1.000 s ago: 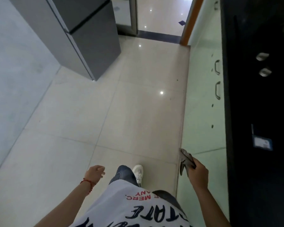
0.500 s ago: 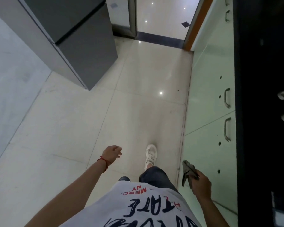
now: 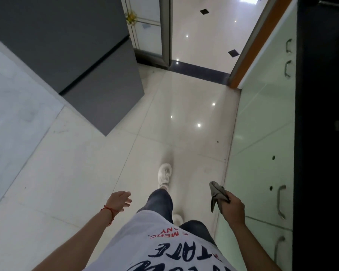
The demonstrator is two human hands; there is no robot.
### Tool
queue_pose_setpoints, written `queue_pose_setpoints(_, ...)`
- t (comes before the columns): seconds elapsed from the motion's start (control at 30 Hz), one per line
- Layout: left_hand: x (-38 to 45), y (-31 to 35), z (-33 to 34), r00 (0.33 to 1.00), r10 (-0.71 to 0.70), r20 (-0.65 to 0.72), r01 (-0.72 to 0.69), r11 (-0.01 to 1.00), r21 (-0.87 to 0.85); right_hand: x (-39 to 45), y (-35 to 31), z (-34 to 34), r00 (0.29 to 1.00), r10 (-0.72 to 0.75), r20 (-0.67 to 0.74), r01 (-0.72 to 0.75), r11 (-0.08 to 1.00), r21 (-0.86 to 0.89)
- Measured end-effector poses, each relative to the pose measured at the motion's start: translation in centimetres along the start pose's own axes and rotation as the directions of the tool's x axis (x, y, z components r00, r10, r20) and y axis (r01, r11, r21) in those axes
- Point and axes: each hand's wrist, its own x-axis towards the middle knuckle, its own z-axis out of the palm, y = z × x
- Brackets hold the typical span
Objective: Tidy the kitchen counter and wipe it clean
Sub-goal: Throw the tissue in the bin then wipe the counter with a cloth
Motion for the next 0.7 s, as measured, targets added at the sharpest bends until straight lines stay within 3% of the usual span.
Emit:
queue_pose_setpoints(0.27,9.4,15.0,-2.2,1.000,-0.008,-0.006,0.008,0.998,0.066,11.9,-8.8,-1.0,0.990,0.130,-0.056,-0.125,0.989,0.081)
queue_pose_setpoints(0.5,15.0,32.9,-1.0,0.981,0.177,0.081,-0.190,0.961,0.201,20.3,-14.0,-2.8,0.970,0.221,-0.102,-0.217,0.975,0.045)
queue_pose_setpoints(0.7,18.3,46.1,3.3,0.958,0.237,0.161,-0.270,0.934,0.233,27.4,-16.3,-4.9,0.940,0.309,-0.142,-0.294,0.948,0.119)
